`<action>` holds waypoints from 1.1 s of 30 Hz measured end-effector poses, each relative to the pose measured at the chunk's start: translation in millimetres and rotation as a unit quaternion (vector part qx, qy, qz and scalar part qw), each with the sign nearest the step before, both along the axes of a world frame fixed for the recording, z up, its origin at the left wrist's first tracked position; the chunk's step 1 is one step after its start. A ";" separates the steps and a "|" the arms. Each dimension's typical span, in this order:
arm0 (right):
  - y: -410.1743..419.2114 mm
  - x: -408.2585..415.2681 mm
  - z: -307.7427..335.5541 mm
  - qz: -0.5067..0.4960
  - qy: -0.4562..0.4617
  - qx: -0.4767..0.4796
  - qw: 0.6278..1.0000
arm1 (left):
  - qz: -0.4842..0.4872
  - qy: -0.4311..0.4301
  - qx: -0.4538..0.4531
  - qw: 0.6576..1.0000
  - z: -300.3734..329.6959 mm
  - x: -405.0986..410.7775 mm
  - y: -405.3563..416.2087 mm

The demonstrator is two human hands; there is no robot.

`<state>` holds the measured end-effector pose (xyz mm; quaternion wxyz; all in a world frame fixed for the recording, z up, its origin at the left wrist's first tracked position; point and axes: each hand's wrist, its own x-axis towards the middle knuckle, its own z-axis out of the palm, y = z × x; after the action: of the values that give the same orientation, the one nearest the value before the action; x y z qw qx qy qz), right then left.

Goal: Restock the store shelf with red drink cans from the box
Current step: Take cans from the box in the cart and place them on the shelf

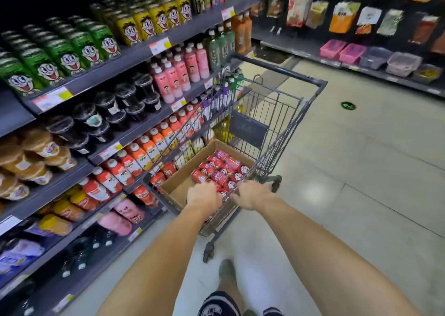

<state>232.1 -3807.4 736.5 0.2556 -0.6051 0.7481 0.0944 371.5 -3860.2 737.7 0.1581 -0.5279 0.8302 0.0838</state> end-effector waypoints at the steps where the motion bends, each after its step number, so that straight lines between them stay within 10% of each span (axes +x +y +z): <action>1: -6.5 -4.1 -1.5 0.004 0.001 0.003 1.000 | 0.000 -0.007 0.004 1.000 -3.9 -5.1 -6.9; 33: -355.5 -42.5 -224.5 0.147 -0.085 0.204 0.964 | 0.285 -0.008 0.209 0.936 -219.5 -40.0 -260.9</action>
<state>189.5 -4162.8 512.0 0.4196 -0.6495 0.5913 0.2292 331.5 -4121.1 518.2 0.2406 -0.6978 0.6079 0.2927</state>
